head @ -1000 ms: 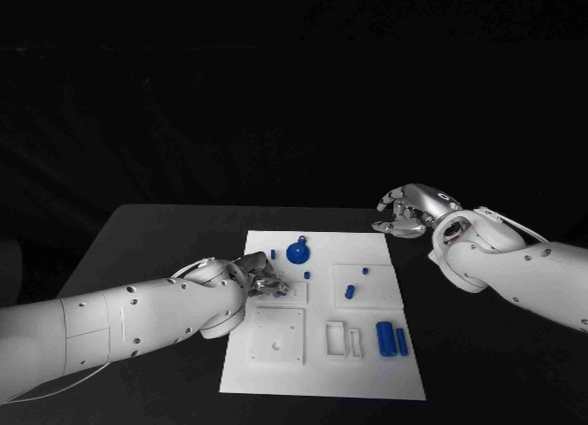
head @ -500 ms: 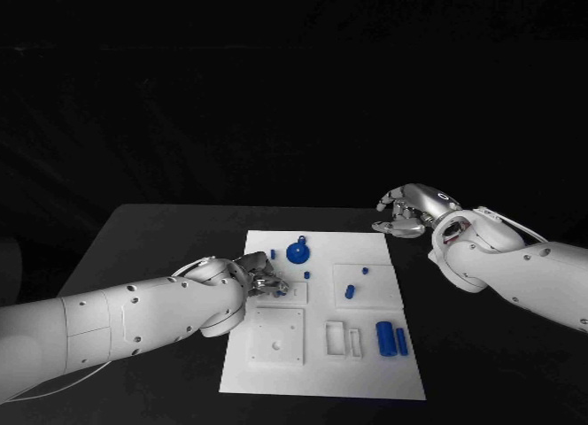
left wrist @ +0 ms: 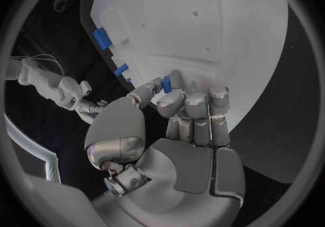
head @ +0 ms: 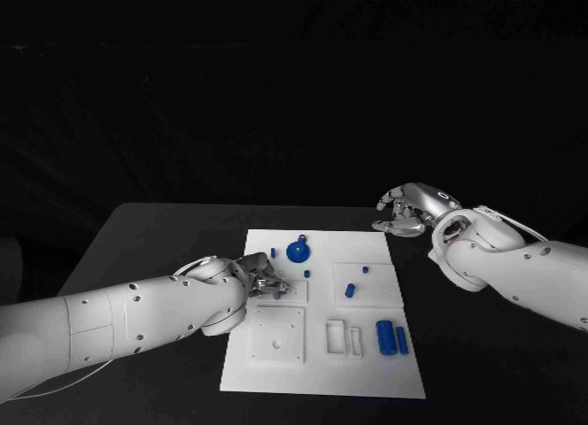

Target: Assemble the parts on the task board

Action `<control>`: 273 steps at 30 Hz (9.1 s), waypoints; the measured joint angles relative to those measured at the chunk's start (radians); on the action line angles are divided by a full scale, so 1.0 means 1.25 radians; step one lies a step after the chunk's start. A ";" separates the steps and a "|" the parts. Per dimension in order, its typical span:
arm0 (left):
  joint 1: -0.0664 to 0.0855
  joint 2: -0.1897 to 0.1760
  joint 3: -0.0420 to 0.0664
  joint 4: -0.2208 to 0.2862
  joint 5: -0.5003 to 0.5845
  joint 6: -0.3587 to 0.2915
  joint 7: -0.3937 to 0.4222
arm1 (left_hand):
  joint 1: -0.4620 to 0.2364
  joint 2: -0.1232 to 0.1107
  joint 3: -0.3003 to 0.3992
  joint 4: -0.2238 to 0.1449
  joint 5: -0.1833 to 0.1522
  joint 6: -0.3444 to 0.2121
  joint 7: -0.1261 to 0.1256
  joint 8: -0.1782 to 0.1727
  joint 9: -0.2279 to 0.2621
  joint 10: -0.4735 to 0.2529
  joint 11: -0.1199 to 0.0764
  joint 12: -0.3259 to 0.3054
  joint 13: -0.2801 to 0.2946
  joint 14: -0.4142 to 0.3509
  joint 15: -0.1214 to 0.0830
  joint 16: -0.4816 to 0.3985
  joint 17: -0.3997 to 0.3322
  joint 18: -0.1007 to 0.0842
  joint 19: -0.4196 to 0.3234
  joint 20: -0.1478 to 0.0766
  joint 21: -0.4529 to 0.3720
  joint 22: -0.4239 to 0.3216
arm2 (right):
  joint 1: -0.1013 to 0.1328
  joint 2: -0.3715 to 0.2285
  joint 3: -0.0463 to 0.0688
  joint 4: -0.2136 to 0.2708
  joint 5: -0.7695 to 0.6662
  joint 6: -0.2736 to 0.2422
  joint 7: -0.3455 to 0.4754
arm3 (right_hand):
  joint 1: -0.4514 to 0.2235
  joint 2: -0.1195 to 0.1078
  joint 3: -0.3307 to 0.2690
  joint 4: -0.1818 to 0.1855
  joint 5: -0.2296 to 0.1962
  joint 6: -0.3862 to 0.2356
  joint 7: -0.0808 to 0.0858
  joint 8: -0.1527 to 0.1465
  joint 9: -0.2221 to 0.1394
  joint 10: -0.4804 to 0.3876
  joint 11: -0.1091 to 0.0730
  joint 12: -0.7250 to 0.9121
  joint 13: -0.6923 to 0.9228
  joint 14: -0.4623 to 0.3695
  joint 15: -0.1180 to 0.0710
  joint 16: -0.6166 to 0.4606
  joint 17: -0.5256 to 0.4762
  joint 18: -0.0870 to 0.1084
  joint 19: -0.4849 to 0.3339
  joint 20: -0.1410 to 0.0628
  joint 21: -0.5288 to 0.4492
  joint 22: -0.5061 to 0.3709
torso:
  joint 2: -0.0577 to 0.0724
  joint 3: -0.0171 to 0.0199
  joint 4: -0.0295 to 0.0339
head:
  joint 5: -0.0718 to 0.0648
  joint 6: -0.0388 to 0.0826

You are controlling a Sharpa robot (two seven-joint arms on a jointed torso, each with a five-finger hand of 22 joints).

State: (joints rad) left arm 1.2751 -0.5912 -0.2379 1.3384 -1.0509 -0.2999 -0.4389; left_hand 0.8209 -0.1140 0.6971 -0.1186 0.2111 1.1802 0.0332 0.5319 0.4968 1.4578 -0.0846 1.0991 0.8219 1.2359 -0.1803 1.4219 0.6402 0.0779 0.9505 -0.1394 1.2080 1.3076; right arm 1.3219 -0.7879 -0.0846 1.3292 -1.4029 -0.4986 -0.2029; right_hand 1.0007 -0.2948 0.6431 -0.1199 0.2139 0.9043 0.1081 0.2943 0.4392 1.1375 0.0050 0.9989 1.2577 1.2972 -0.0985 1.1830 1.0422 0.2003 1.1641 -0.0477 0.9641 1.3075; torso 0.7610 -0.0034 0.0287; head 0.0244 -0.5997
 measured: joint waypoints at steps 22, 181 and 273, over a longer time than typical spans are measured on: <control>-0.004 0.004 -0.002 -0.010 0.006 0.012 -0.006 | -0.012 -0.094 0.010 0.105 -0.127 0.049 -0.049 0.004 -0.011 -0.047 -0.038 0.007 -0.014 -0.008 -0.010 0.006 -0.010 0.013 0.000 0.000 0.000 -0.004 | 0.000 0.002 0.000 -0.003 0.000 0.002 0.001 | 0.000 0.000 -0.002 0.002 0.003 0.000 0.000 0.000 0.000 -0.004 0.005 0.000 -0.001 0.000 0.000 -0.003 0.001 0.001 0.000 0.000 0.000 0.000 | 0.000 0.0000 -0.0001 | -0.001 0.002; 0.071 0.023 0.043 -0.219 0.189 0.153 0.050 | 0.151 0.058 -0.102 0.013 -0.053 -0.062 0.008 -0.065 -0.035 -0.116 0.033 -0.152 -0.090 -0.093 0.047 -0.111 -0.067 -0.013 -0.068 0.023 -0.097 -0.011 | 0.000 0.008 0.000 -0.002 0.010 0.004 0.012 | -0.010 0.003 -0.009 0.009 0.032 -0.001 0.001 0.000 -0.003 -0.002 0.003 0.003 -0.005 0.001 -0.001 -0.006 0.005 0.001 0.000 0.000 -0.003 0.000 | 0.021 -0.0052 -0.0124 | 0.000 0.017; 0.033 -0.086 0.000 0.039 -0.004 0.001 0.027 | 0.125 0.027 -0.072 -0.008 0.030 -0.028 -0.010 -0.056 -0.032 -0.086 0.012 -0.130 -0.060 -0.055 0.035 -0.097 -0.056 -0.013 -0.025 0.009 -0.077 -0.005 | 0.000 -0.006 0.000 0.013 0.013 0.011 0.016 | -0.010 0.003 -0.011 0.011 0.043 -0.001 0.001 0.000 -0.002 -0.002 0.003 0.006 -0.007 0.002 -0.002 -0.006 0.007 0.001 0.000 0.000 -0.003 0.000 | 0.019 -0.0045 -0.0058 | 0.012 0.001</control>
State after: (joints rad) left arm 1.3163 -0.6989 -0.2382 1.3875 -1.0555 -0.2993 -0.4049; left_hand 0.9767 -0.0801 0.6067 -0.1290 0.2490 1.1447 0.0209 0.4621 0.4571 1.3509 -0.0702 0.9370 0.7471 1.1671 -0.1371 1.3012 0.5705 0.0617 0.9188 -0.1286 1.1112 1.3013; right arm 1.3217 -0.7955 -0.0845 1.3455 -1.3867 -0.4850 -0.1835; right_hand 0.9888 -0.2909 0.6293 -0.1061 0.2673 0.9026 0.1098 0.2942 0.4361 1.1351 0.0083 1.0066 1.2492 1.3001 -0.1008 1.1753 1.0510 0.2019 1.1647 -0.0481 0.9602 1.3075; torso 0.7847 -0.0090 0.0214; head 0.0389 -0.5987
